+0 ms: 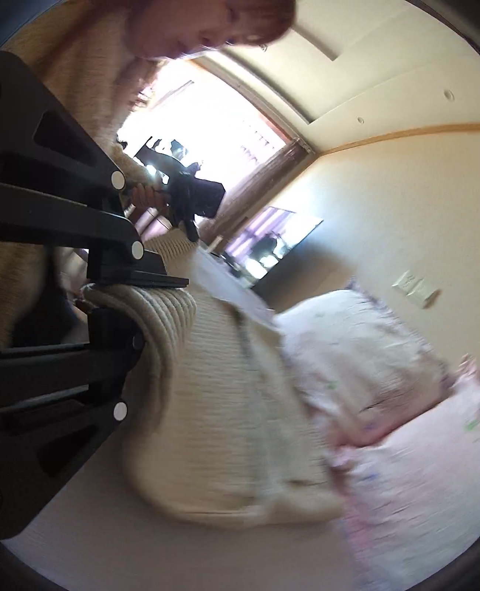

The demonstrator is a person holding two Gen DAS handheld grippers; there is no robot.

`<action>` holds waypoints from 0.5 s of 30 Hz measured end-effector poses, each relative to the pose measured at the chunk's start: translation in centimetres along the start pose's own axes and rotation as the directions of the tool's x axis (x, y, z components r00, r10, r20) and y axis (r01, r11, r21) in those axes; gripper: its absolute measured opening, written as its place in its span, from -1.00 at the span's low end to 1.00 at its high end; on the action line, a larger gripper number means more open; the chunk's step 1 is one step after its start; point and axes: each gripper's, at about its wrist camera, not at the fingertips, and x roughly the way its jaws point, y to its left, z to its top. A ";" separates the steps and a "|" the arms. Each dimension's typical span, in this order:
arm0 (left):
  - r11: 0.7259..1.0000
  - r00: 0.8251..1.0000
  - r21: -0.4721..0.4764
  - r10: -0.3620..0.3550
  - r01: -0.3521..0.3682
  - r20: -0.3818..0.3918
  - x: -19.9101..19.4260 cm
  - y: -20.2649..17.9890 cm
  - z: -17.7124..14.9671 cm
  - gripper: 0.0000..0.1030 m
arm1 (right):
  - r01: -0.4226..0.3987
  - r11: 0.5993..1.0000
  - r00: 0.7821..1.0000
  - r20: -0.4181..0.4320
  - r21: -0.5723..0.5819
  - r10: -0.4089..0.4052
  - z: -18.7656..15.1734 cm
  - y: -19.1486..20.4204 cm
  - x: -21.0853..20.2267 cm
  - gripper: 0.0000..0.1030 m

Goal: Fold small clothes

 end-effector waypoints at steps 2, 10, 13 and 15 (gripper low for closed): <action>0.999 0.996 0.010 0.043 -0.044 0.085 1.3 0.1 4.9 -0.87 | 0.062 0.998 0.996 0.064 0.003 -0.062 4.1 -1.5 1.6 -0.84; 0.910 0.926 -0.296 0.345 -0.290 0.152 8.4 8.1 15.1 0.17 | 0.436 0.825 0.862 0.096 0.359 -0.498 10.1 -13.4 7.2 0.54; 0.910 0.919 -0.285 0.357 -0.302 0.167 6.9 8.6 14.3 0.46 | 0.406 0.870 0.859 0.209 0.279 -0.467 8.6 -13.2 5.8 0.81; 0.904 0.916 -0.271 0.378 -0.332 0.138 6.5 9.7 14.0 0.47 | 0.358 0.891 0.863 0.265 0.281 -0.430 8.0 -13.8 4.9 0.81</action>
